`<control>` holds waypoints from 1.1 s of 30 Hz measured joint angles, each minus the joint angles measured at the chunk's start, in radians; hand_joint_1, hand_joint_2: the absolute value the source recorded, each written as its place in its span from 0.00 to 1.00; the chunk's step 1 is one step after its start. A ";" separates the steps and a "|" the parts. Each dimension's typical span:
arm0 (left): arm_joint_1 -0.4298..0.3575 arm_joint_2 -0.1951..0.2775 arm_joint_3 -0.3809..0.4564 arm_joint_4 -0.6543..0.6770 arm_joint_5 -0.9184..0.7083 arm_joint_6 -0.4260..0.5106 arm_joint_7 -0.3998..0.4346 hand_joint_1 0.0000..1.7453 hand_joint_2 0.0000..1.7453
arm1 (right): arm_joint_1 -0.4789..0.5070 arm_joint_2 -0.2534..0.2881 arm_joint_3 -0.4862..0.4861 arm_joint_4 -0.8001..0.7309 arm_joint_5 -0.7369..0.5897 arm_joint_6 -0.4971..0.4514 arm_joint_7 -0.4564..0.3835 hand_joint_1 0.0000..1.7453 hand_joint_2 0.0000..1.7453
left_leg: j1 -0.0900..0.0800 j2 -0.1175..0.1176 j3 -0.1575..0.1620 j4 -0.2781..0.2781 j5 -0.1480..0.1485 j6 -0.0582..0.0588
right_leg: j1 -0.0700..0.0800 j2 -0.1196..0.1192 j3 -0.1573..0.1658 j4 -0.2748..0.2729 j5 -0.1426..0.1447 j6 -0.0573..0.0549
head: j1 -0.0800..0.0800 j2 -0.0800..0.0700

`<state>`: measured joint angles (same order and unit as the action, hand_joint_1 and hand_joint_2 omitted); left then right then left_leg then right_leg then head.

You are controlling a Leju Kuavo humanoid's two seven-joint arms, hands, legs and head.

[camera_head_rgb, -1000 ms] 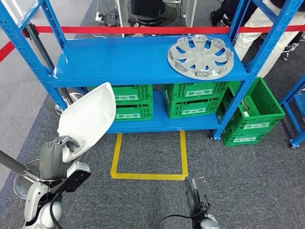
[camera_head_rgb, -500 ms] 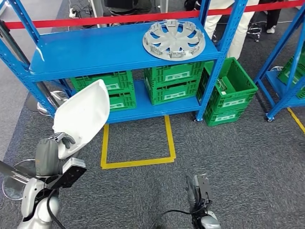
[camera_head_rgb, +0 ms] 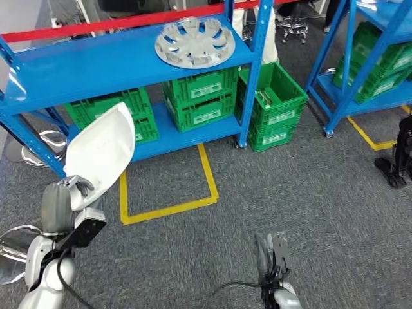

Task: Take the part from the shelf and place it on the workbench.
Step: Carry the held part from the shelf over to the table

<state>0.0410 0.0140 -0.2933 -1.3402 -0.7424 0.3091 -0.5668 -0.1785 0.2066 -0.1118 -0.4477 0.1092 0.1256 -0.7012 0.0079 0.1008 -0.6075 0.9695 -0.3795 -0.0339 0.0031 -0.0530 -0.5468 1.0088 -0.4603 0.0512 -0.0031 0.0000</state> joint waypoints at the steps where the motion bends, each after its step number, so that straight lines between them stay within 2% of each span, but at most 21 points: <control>1: -0.003 -0.001 0.003 0.002 0.003 -0.002 -0.003 0.89 1.00 | -0.001 -0.001 0.000 0.002 0.000 -0.006 0.000 0.00 0.00 | 0.000 0.008 -0.001 0.000 0.005 -0.006 | 0.000 0.010 -0.008 -0.002 0.006 -0.013 | -0.002 0.000; 3: -0.006 -0.003 0.006 0.006 0.006 -0.005 -0.005 0.89 1.00 | 0.000 -0.003 -0.001 0.007 0.000 -0.012 0.000 0.00 0.00 | 0.004 -0.011 -0.012 0.018 -0.020 -0.016 | -0.002 0.028 -0.022 -0.004 0.021 -0.032 | -0.003 0.000; 4: -0.006 -0.003 0.008 0.008 0.007 -0.005 -0.005 0.89 1.00 | -0.001 -0.003 -0.001 0.008 0.000 -0.013 0.000 0.00 0.00 | 0.006 -0.034 -0.025 0.052 -0.056 -0.020 | -0.004 0.037 -0.031 -0.006 0.031 -0.041 | -0.004 0.000; 6: -0.007 -0.003 0.015 0.011 0.007 -0.006 -0.006 0.89 1.00 | -0.004 -0.003 -0.002 0.011 0.001 -0.014 0.000 0.00 0.00 | 0.007 -0.080 -0.066 0.180 -0.151 -0.023 | -0.005 0.056 -0.054 -0.006 0.051 -0.051 | -0.008 0.000; 7: -0.007 -0.003 0.018 0.013 0.007 -0.006 -0.006 0.89 1.00 | -0.005 -0.004 -0.002 0.012 0.001 -0.014 0.000 0.00 0.00 | 0.006 -0.090 -0.084 0.246 -0.184 -0.023 | -0.004 0.067 -0.066 -0.005 0.062 -0.053 | -0.010 0.000; 8: -0.007 -0.003 0.020 0.016 0.008 -0.006 -0.006 0.89 1.00 | -0.005 -0.004 -0.002 0.013 0.001 -0.014 0.000 0.00 0.00 | 0.004 -0.094 -0.090 0.287 -0.196 -0.022 | -0.003 0.078 -0.079 -0.005 0.072 -0.054 | -0.011 0.000; 9: -0.007 -0.003 0.021 0.018 0.008 -0.006 -0.006 0.89 1.00 | -0.005 -0.004 -0.002 0.014 0.001 -0.014 0.000 0.00 0.00 | 0.004 -0.096 -0.079 0.294 -0.187 -0.019 | -0.003 0.088 -0.092 -0.004 0.083 -0.054 | -0.011 0.000; 10: -0.007 -0.004 0.022 0.020 0.008 -0.006 -0.006 0.89 1.00 | -0.006 -0.005 -0.003 0.015 0.001 -0.014 0.000 0.00 0.00 | 0.003 -0.098 -0.051 0.263 -0.162 -0.016 | -0.003 0.099 -0.105 -0.004 0.093 -0.052 | -0.011 0.000; 12: -0.010 -0.004 0.022 0.021 0.009 -0.007 -0.007 0.89 1.00 | -0.006 -0.005 -0.003 0.017 0.000 -0.014 0.000 0.00 0.00 | 0.005 -0.126 0.038 0.135 -0.118 -0.009 | -0.003 0.121 -0.130 -0.003 0.114 -0.046 | -0.011 0.000; 14: -0.012 -0.004 0.023 0.022 0.010 -0.008 -0.007 0.89 1.00 | -0.008 -0.005 -0.004 0.018 -0.008 -0.007 0.000 0.00 0.00 | 0.007 -0.162 0.102 0.027 -0.114 -0.003 | -0.003 0.139 -0.149 -0.005 0.138 -0.036 | -0.010 0.000; 15: -0.012 -0.003 0.024 0.022 0.009 -0.009 -0.008 0.89 1.00 | -0.008 -0.005 -0.005 0.018 -0.016 0.002 0.000 0.00 0.00 | 0.007 -0.170 0.111 0.005 -0.118 0.000 | -0.004 0.147 -0.154 -0.009 0.150 -0.029 | -0.012 0.000; 17: -0.008 -0.002 0.029 0.023 0.011 -0.014 -0.008 0.89 1.00 | -0.001 -0.006 -0.010 0.016 -0.030 0.024 0.000 0.00 0.00 | 0.007 -0.154 0.103 0.001 -0.106 0.008 | -0.006 0.164 -0.161 -0.020 0.171 -0.016 | -0.014 0.000; 19: -0.005 -0.001 0.040 0.022 0.017 -0.024 -0.009 0.89 1.00 | 0.010 -0.008 -0.014 0.012 -0.030 0.029 0.000 0.00 0.00 | 0.011 -0.131 0.090 -0.002 -0.086 0.022 | -0.004 0.141 -0.180 0.011 0.129 -0.006 | -0.007 0.000; 22: -0.002 0.000 0.062 0.021 0.022 -0.034 -0.014 0.89 1.00 | 0.009 -0.009 -0.017 0.005 -0.027 0.025 0.000 0.00 0.00 | 0.009 -0.095 0.058 -0.004 -0.056 0.032 | -0.006 0.073 -0.227 0.200 -0.026 0.006 | 0.004 0.000; 23: -0.002 0.000 0.067 0.021 0.023 -0.036 -0.016 0.89 1.00 | 0.007 -0.009 -0.018 0.003 -0.028 0.026 0.000 0.00 0.00 | 0.008 -0.083 0.045 -0.003 -0.045 0.031 | -0.007 0.064 -0.233 0.264 -0.048 0.009 | 0.005 0.000; 25: -0.003 0.000 0.074 0.021 0.023 -0.039 -0.020 0.89 1.00 | 0.005 -0.009 -0.019 0.002 -0.030 0.030 0.000 0.00 0.00 | 0.008 -0.059 0.019 -0.002 -0.024 0.027 | -0.011 0.057 -0.201 0.305 -0.022 0.014 | 0.005 0.000; 26: -0.005 0.000 0.077 0.021 0.023 -0.041 -0.022 0.89 1.00 | 0.004 -0.009 -0.020 0.002 -0.034 0.034 0.000 0.00 0.00 | 0.008 -0.049 0.007 -0.002 -0.014 0.024 | -0.012 0.050 -0.158 0.273 0.005 0.015 | 0.005 0.000; 28: -0.009 -0.001 0.081 0.021 0.024 -0.045 -0.025 0.89 1.00 | -0.001 -0.008 -0.026 -0.004 -0.052 0.051 0.000 0.00 0.00 | 0.006 -0.031 -0.009 0.000 0.002 0.013 | -0.010 0.012 -0.034 0.130 0.002 0.015 | 0.006 0.000; 30: -0.013 -0.004 0.086 0.021 0.027 -0.048 -0.033 0.89 1.00 | -0.008 -0.008 -0.038 -0.011 -0.074 0.079 0.000 0.00 0.00 | 0.004 -0.013 -0.013 0.000 0.016 0.001 | -0.003 -0.014 0.043 0.011 -0.036 0.001 | 0.005 0.000; 32: -0.016 -0.011 0.089 0.021 0.030 -0.053 -0.041 0.89 1.00 | -0.005 -0.009 -0.057 -0.014 -0.093 0.099 -0.001 0.00 0.00 | 0.007 0.003 -0.015 -0.004 0.029 -0.011 | 0.003 -0.002 0.042 -0.016 -0.037 -0.024 | 0.003 0.000; 33: -0.017 -0.017 0.088 0.021 0.030 -0.056 -0.044 0.89 1.00 | 0.002 -0.011 -0.068 -0.017 -0.100 0.104 -0.001 0.00 0.00 | 0.010 -0.004 -0.018 -0.001 0.022 -0.017 | 0.004 0.007 0.037 -0.016 -0.029 -0.034 | 0.003 0.000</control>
<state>0.0241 -0.0029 -0.2049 -1.3190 -0.7129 0.2527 -0.6111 -0.1762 0.1960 -0.1794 -0.4647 0.0094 0.2295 -0.7017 0.0182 0.0970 -0.6253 0.9688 -0.3574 -0.0513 0.0070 -0.0456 -0.5096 0.9928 -0.4892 0.0176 -0.0004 0.0000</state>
